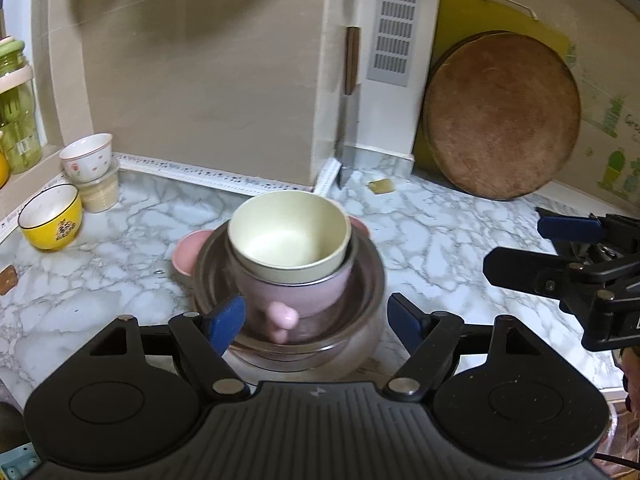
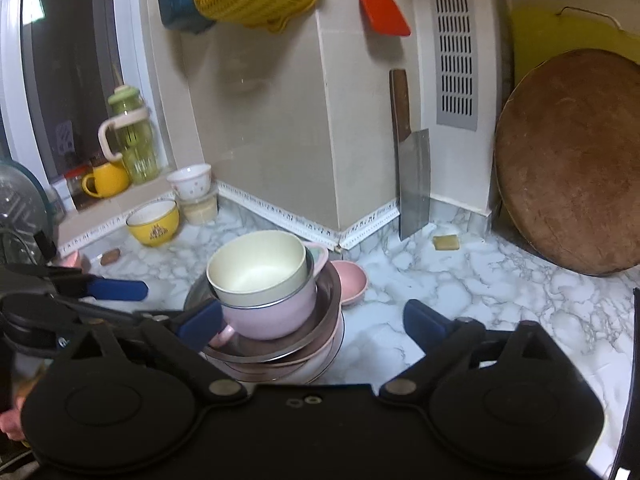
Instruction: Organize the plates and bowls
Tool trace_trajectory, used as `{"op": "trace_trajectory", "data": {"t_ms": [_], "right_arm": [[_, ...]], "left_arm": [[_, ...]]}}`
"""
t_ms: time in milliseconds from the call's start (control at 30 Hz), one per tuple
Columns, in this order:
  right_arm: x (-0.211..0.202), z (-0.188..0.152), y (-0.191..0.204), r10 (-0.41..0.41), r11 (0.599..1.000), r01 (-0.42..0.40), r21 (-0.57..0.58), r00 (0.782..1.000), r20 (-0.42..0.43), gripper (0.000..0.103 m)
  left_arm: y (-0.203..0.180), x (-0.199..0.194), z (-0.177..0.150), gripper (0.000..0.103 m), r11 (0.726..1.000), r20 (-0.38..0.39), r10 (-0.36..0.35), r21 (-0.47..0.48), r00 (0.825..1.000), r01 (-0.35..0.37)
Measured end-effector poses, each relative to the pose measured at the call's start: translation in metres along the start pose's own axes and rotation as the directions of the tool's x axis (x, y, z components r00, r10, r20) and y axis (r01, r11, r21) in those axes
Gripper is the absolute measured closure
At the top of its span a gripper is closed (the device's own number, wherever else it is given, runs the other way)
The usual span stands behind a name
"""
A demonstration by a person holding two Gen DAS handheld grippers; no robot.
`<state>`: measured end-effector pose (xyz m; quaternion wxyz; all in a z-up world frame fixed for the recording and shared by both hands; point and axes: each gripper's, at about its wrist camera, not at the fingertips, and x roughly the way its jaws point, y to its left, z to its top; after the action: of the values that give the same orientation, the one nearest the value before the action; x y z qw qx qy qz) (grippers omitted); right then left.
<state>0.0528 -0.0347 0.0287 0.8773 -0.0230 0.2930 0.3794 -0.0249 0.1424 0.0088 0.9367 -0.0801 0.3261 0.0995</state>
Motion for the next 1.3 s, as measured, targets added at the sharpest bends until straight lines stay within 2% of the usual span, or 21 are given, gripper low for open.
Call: {"op": "trace_trajectory", "data": {"t_ms": [133, 167, 200, 233, 333, 600, 867, 1300], "right_arm": [[-0.013, -0.004, 0.001, -0.02, 1.0, 0.021, -0.01, 0.999, 0.042, 0.0], [-0.016, -0.006, 0.001, -0.023, 1.0, 0.024, -0.008, 0.998, 0.052, 0.0], [-0.018, -0.006, 0.0, -0.025, 1.0, 0.025, -0.008, 0.998, 0.057, 0.0], [-0.02, -0.007, 0.0, -0.025, 1.0, 0.025, -0.002, 0.998, 0.061, 0.0], [-0.026, -0.01, -0.002, -0.017, 1.0, 0.016, 0.022, 0.997, 0.069, 0.0], [-0.037, -0.017, -0.002, -0.042, 0.998, 0.037, 0.049, 0.994, 0.104, 0.0], [-0.044, -0.021, -0.002, -0.057, 0.998, 0.053, 0.044, 0.992, 0.111, 0.0], [-0.049, -0.023, -0.009, -0.07, 0.993, 0.059, 0.106, 0.993, 0.098, 0.0]], "left_arm": [[-0.004, -0.008, -0.003, 0.02, 1.0, 0.021, -0.017, -0.01, 1.0, 0.017], [-0.006, -0.01, -0.004, 0.017, 1.0, 0.028, -0.018, -0.012, 0.999, 0.018], [-0.007, -0.012, -0.004, 0.006, 1.0, 0.035, -0.021, -0.012, 0.999, 0.021], [-0.008, -0.014, -0.005, 0.0, 1.0, 0.046, -0.028, -0.013, 0.999, 0.028], [-0.013, -0.02, -0.007, 0.0, 1.0, 0.075, -0.027, -0.007, 0.997, 0.028], [-0.017, -0.025, -0.009, 0.0, 0.998, 0.075, -0.047, -0.027, 0.996, 0.049], [-0.016, -0.031, -0.01, 0.0, 0.997, 0.087, -0.036, -0.058, 0.996, 0.042], [-0.02, -0.034, -0.012, 0.0, 0.998, 0.109, -0.014, -0.067, 0.994, 0.021]]}}
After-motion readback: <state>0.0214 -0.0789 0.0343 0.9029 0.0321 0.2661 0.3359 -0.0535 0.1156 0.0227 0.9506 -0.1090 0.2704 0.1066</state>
